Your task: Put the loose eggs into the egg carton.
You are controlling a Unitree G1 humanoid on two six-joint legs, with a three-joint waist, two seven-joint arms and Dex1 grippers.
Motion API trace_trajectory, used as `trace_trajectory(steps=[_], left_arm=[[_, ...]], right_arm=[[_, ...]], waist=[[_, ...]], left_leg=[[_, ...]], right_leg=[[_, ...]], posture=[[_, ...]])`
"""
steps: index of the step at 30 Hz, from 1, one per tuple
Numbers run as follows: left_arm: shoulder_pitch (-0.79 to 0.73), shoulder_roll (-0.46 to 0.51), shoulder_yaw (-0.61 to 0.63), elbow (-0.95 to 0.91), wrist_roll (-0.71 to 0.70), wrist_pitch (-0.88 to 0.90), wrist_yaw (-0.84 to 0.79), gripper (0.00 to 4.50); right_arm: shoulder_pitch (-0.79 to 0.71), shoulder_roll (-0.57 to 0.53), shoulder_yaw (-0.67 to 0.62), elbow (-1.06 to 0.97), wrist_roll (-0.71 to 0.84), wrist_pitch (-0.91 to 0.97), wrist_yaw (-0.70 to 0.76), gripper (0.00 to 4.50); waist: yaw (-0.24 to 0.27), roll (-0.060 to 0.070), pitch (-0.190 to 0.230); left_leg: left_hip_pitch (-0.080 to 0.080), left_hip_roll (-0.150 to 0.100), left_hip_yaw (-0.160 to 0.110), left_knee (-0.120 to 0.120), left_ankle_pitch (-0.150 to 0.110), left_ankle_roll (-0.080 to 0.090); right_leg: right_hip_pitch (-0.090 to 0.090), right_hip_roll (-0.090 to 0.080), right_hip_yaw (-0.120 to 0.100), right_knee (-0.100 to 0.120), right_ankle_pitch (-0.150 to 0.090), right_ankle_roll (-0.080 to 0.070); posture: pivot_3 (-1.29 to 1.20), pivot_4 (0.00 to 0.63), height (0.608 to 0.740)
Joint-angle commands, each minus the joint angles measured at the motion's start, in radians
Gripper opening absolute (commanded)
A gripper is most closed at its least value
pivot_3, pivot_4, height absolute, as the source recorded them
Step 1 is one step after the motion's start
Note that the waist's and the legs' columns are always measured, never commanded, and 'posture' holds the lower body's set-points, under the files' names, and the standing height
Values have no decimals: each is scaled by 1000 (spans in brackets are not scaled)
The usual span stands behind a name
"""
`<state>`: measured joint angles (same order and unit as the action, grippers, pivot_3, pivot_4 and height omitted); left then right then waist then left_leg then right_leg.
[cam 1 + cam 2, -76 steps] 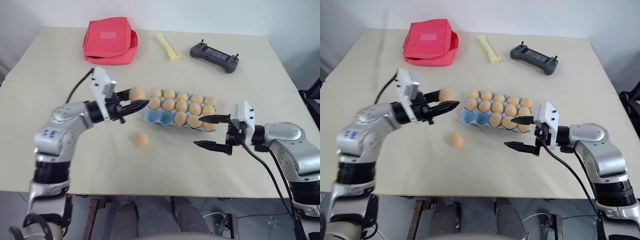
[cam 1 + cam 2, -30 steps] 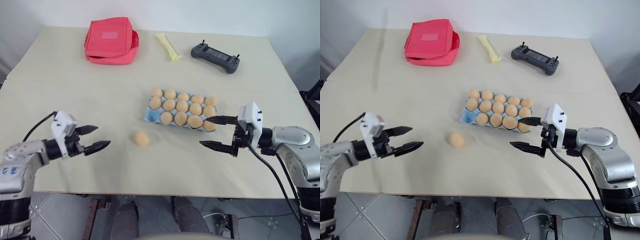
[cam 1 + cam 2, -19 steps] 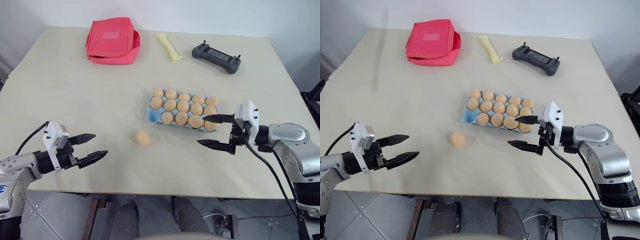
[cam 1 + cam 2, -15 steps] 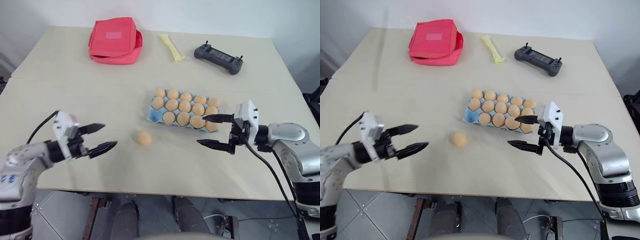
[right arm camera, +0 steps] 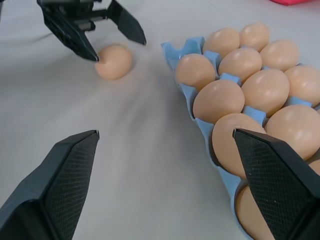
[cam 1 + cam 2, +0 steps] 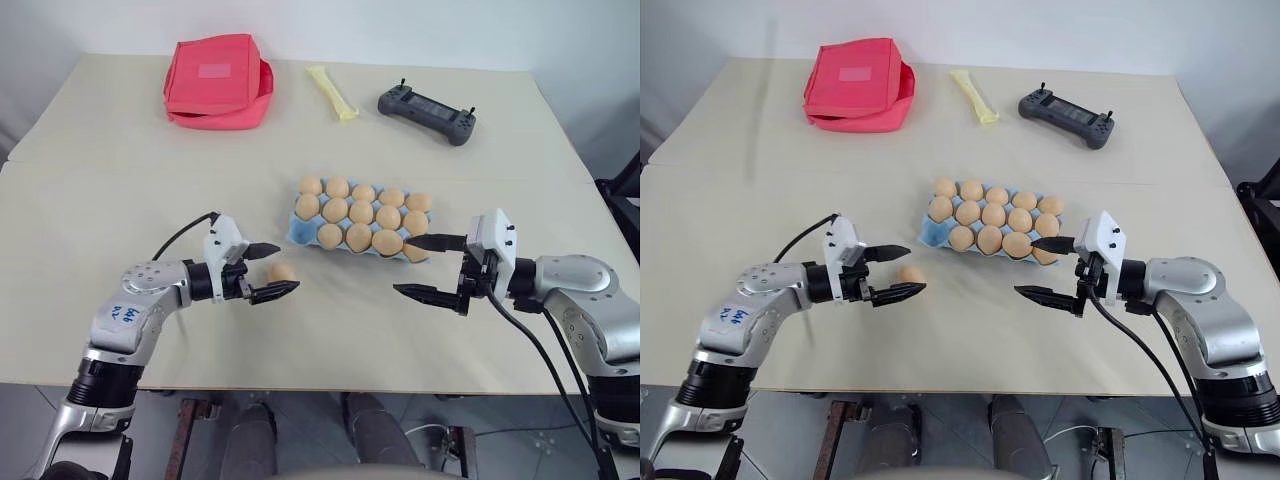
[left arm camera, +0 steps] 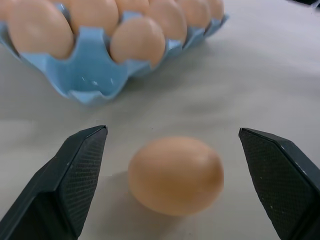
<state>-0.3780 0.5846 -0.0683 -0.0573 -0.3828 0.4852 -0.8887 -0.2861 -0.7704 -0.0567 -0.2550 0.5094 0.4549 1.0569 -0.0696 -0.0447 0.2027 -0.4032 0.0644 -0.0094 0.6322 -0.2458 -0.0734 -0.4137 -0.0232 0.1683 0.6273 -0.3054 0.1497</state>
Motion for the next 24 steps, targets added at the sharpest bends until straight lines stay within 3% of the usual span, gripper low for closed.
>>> trace_trajectory(steps=[1,4,5,12,19,24], left_arm=[[-24,-17,-31,30,38,-53,-15,4482],[-32,-26,-53,58,70,-74,-14,4482],[-39,-27,-67,73,86,-78,-15,4302],[-65,-43,-57,102,97,-98,-25,2455],[-204,-93,101,127,-19,-33,42,2395],[-302,-120,100,262,20,-84,42,2394]], right_arm=[[10,-17,-50,-44,20,0,-11,4500],[15,-18,-55,-50,20,4,-17,4500],[15,-18,-57,-50,21,5,-18,4500],[11,-20,-57,-46,20,5,-19,4500],[3,-18,-53,-36,15,1,-19,4500],[-8,-10,-45,-26,10,-4,-21,4500]], waist=[[2,0,0],[2,0,0],[3,0,0],[13,0,0],[16,0,0],[14,0,0]], left_leg=[[0,0,0,0,0,0],[0,0,0,0,0,0],[0,0,0,0,0,0],[0,0,0,0,0,0],[-1,0,0,1,0,0],[0,0,0,2,0,0]], right_leg=[[0,0,0,0,0,0],[0,0,0,0,0,0],[0,0,0,0,0,0],[0,0,0,0,0,0],[0,0,0,1,1,1],[2,0,0,0,1,1]], posture=[[0,150,740],[0,150,740],[0,150,740],[0,150,740],[0,150,740],[0,150,740]])
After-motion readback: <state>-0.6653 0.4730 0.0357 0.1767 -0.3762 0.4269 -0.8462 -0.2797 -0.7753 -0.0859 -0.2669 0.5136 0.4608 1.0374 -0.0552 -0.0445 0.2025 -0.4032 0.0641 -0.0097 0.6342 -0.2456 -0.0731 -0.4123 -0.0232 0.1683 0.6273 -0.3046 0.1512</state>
